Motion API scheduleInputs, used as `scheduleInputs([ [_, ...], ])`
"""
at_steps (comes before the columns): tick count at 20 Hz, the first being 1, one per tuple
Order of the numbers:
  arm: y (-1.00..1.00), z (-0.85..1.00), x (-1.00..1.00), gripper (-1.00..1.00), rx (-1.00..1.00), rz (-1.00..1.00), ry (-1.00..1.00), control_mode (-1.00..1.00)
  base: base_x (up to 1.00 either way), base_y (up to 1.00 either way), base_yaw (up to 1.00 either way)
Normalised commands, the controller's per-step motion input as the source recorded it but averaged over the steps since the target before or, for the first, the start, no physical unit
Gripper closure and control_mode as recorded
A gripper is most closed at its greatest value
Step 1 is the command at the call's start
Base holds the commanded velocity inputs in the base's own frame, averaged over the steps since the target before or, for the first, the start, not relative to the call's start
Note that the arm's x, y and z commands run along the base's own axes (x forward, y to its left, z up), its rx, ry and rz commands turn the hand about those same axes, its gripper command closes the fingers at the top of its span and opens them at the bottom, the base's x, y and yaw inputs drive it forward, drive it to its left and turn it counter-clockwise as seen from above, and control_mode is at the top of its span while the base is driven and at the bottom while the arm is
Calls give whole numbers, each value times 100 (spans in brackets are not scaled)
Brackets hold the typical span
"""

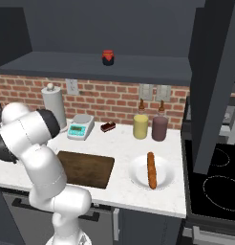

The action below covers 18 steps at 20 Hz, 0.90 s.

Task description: From the different types of pastries on the counter, select a croissant and place it on the cutting board. Then retrieve a jar of jam from the cabinet and place it alongside the croissant on the cutting board.

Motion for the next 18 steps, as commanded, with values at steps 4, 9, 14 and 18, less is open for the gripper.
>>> scheduleInputs([
  [4, -26, 76, 0, 100, 4, 0, 13, -100, 0, 0, 0],
  [9, -27, 54, -2, 100, -1, 0, 9, -100, 0, 0, 0],
  [14, -44, 26, -32, 100, -1, 0, 0, -100, 0, 0, 0],
  [18, -64, 0, -45, 100, 0, 0, 0, -100, 0, 0, 0],
])
